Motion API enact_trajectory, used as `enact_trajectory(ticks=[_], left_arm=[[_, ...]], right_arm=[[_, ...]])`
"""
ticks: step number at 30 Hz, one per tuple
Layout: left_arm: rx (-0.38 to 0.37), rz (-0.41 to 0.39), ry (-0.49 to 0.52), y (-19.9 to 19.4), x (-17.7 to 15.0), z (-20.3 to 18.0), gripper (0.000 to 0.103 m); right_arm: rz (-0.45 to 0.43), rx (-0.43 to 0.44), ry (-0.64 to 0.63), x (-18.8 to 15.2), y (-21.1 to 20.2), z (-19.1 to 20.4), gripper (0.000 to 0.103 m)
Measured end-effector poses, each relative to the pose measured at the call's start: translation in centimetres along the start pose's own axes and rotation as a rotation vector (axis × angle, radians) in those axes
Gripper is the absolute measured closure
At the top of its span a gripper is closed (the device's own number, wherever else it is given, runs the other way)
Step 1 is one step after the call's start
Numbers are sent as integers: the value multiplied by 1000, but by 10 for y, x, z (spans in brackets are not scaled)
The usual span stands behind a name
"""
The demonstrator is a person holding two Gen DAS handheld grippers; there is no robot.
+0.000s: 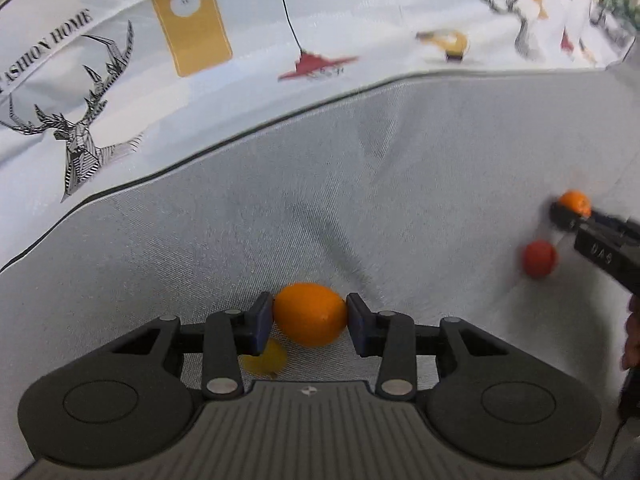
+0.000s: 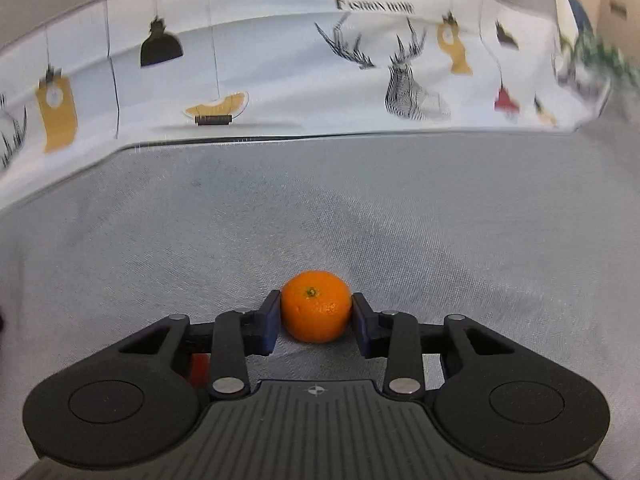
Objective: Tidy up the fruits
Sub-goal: 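Grasp a mandarin orange with the left tool while the right tool grasps another mandarin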
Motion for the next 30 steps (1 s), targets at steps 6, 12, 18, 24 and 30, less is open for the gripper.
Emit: enact_trajectory(ticks=[6, 12, 18, 24, 30], left_arm=[[-24, -126, -98, -73, 1, 23, 60], [-22, -196, -165, -164, -42, 49, 60], [3, -165, -235, -232, -115, 78, 59], [32, -70, -296, -276, -213, 96, 59], [56, -32, -351, -305, -298, 113, 59]], right_arm=[[-91, -10, 42, 17, -46, -7, 65], [-186, 60, 29, 26, -136, 21, 65], [-200, 223, -37, 2, -219, 91, 65], [-114, 428, -110, -48, -284, 174, 65], [-47, 561, -220, -96, -340, 240, 65]])
Point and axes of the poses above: each gripper's, at about its wrist camera, not at the fingertips, and y roughly the way its jaws point, z to its left, x to its top, the point moved 9 cm from there along y, roughly the way its jaws point, and after that the axes turned 12 degrees about x, right-handed, at the moved point
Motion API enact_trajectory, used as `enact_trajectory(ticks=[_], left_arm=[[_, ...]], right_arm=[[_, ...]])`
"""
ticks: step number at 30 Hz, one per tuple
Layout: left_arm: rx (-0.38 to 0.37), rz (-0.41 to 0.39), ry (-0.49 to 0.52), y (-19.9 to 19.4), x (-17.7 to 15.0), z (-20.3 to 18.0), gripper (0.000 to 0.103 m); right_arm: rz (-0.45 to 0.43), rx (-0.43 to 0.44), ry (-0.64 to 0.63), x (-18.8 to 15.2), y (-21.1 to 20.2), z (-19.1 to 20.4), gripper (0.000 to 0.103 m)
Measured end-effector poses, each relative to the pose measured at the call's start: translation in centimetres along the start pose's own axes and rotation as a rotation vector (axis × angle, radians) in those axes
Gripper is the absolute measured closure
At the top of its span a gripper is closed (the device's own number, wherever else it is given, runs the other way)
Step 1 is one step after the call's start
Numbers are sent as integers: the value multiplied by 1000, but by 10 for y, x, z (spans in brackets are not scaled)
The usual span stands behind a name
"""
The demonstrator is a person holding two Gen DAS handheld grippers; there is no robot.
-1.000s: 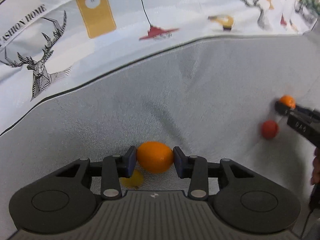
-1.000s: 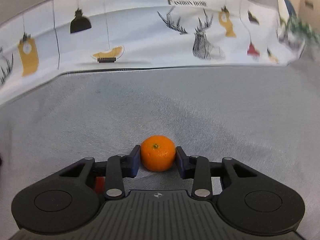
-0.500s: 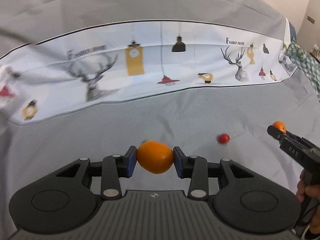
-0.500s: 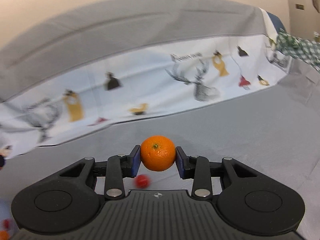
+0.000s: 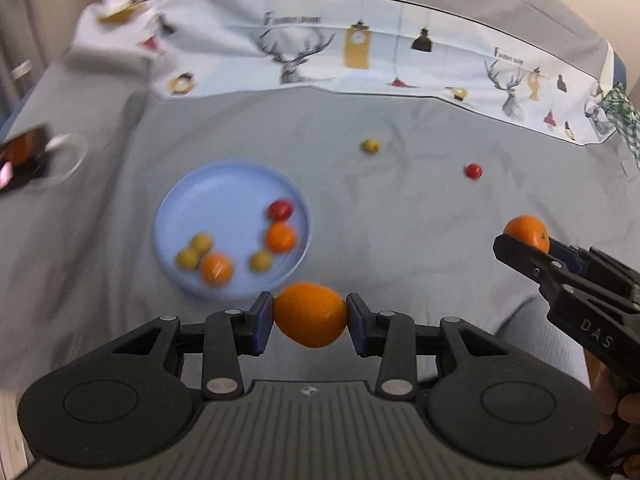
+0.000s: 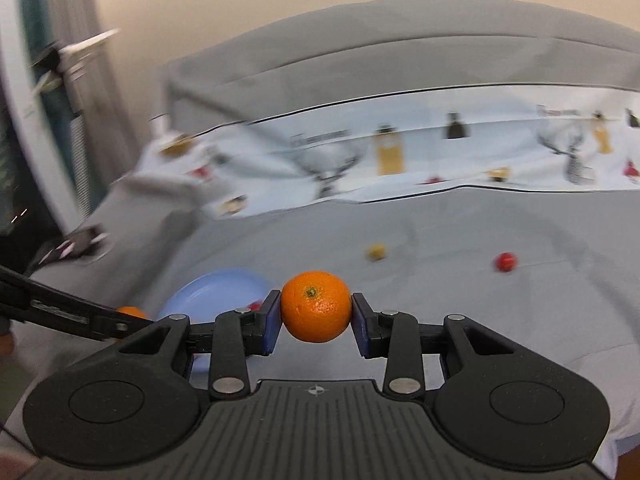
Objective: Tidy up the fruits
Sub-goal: 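Grasp a mandarin orange with the left tool while the right tool grasps another mandarin, then carry the mandarin with the left tool while the right tool carries its mandarin to the plate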
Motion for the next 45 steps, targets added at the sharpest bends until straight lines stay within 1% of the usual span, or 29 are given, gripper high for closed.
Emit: enact_trajectory(ticks=[3, 6, 10, 15, 17, 22, 28, 45], left_arm=[[14, -22, -24, -16, -24, 18, 59], [26, -57, -44, -31, -40, 31, 59], [13, -83, -77, -47, -52, 39, 59], [21, -137, -93, -68, -57, 42, 59], [29, -156, -97, -76, -59, 42, 59], [18, -176, -103, -87, -65, 41, 59], [28, -197, -122, -96, -68, 46, 59], [27, -201, -120, -97, -68, 48, 59]], right_arm=[[22, 41, -42, -11, -7, 35, 65], [41, 63, -91, -21, -12, 62, 65], [63, 80, -145, -32, -20, 90, 65], [53, 77, -200, -35, -31, 111, 65], [44, 70, -212, -34, -38, 115, 65], [36, 60, -226, -39, -49, 120, 65], [38, 61, -224, -40, -52, 123, 65], [34, 71, -231, -42, -55, 122, 65]])
Point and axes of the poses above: each gripper's, at about its wrist camera, not at the fingertips, and y roughly the way its jaws point, z to its left, x to its top, the point moved 9 cm from there along y, roughly the way its jaws point, and after that the axes turned 12 degrees about x, right-handed, at the moved point
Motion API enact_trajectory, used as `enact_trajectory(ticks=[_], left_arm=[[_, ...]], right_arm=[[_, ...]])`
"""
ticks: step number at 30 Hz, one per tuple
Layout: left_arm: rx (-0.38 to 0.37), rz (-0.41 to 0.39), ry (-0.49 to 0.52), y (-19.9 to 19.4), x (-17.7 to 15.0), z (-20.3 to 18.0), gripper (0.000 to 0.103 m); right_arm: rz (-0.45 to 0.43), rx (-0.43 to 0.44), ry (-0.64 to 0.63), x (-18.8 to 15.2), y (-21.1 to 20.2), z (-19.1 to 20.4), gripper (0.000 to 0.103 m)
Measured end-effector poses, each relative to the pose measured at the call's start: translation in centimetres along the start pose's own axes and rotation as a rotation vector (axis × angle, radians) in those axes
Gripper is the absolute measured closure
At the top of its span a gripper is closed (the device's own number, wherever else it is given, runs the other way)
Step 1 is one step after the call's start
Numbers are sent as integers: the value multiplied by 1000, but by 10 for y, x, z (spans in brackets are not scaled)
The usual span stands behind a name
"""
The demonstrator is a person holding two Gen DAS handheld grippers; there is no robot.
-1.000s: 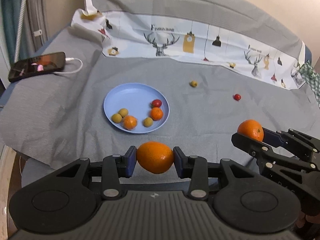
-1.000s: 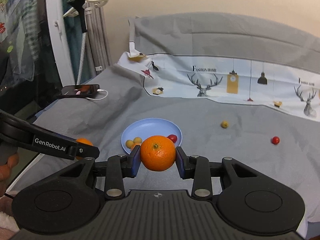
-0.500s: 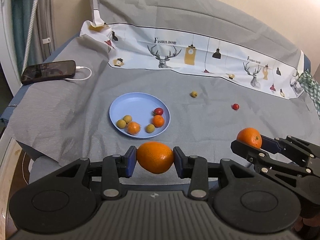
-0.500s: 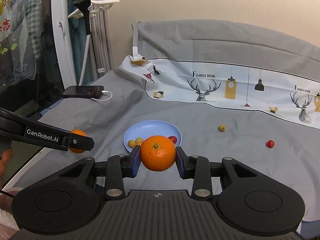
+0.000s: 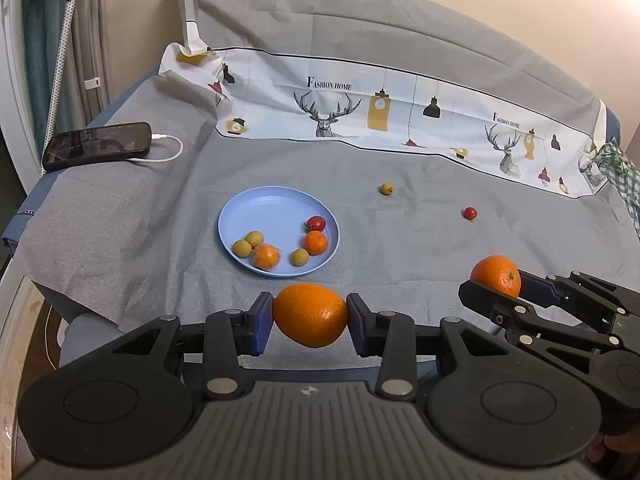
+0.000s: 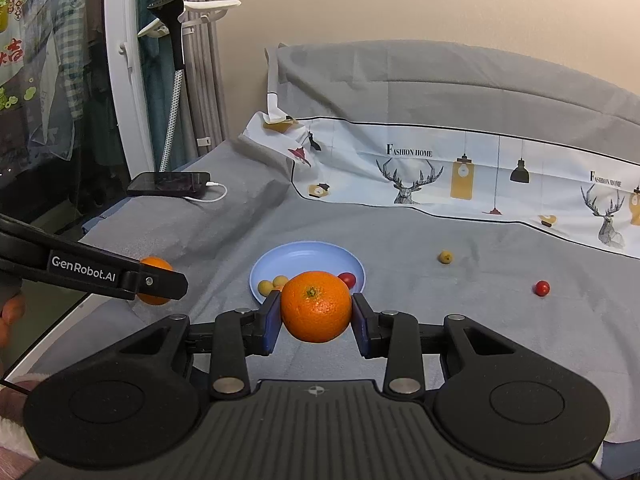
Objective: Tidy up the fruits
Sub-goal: 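Carry the mandarin with the left tool while the right tool carries its mandarin to the plate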
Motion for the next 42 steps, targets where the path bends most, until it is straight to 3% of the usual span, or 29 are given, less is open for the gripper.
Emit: enact_trajectory(ticks=[13, 26, 42], left_arm=[[-9, 41, -9, 14, -3, 2, 59], [-8, 140, -39, 60, 3, 15, 59], [16, 148, -46, 145, 74, 14, 59]], right_arm=[[37, 9, 10, -3, 12, 0, 65], [125, 6, 27, -11, 48, -11, 65], [191, 20, 49, 5, 141, -39, 65]])
Point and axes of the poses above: each gripper's, at about its wrist camera, not at the fingertips, and y roughly the way its jaws point, z to its left, x to its top, the point moved 9 cm from there along y, roughly the way its jaws point, and after that the axes turned 12 degrees about x, right-handed, at the moved point
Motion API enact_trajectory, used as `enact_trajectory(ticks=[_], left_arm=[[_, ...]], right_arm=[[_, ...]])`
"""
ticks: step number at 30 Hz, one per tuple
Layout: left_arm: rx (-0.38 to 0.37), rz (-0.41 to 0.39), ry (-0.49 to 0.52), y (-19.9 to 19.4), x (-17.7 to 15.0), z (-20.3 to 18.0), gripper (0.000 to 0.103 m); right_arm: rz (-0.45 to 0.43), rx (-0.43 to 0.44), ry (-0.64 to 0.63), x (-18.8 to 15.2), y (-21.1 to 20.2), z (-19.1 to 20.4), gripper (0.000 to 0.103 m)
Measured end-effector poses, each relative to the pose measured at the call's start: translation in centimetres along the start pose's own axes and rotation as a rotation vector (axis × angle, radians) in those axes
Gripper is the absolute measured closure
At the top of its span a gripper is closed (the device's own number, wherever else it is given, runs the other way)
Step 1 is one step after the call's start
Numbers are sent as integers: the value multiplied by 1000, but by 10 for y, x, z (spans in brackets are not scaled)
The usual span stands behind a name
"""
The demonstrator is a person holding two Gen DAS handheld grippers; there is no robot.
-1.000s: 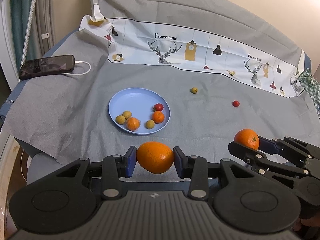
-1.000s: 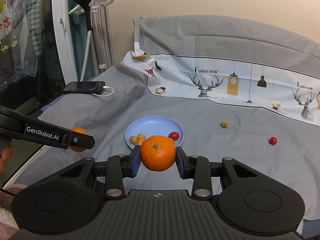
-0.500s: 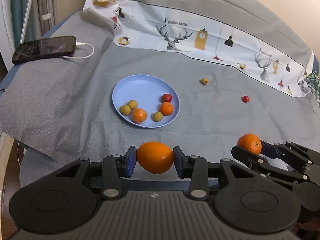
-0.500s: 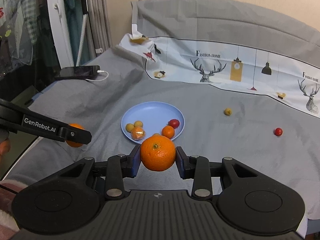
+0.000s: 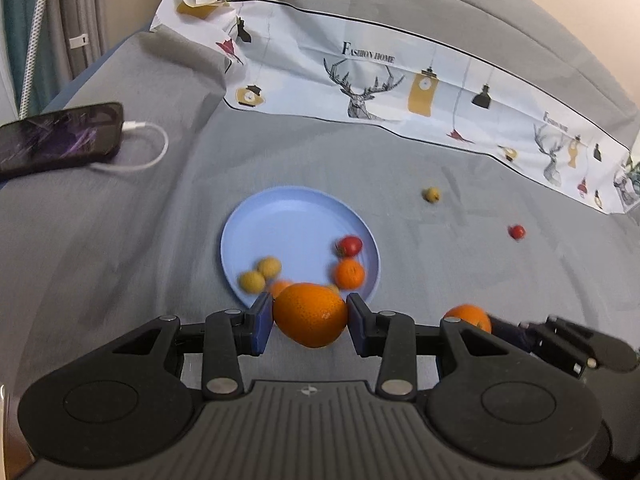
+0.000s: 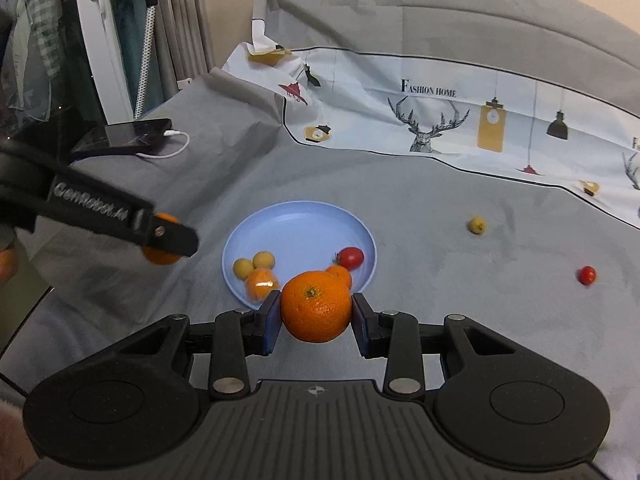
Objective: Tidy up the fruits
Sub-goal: 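Carry the mandarin with the left tool while the right tool carries its mandarin to the plate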
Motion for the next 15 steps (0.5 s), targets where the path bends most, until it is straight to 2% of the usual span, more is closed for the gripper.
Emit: enact_trajectory(ticks=[7, 15], left_arm=[[21, 27, 14, 54, 30, -5, 59], [51, 75, 45, 113, 38, -7, 59]], right_arm=[[31, 13, -7, 16, 45, -13, 65], [84, 9, -19, 21, 96, -25, 65]])
Point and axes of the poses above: each gripper's, at about its wrist camera, not at the fingertips, and y roughly the way its jaws point, z to its left, x to its top, the point moved 9 cm from there along y, roughly the way its jaws point, and after that the axes turned 12 degrees about x, right-handed, at the moved point
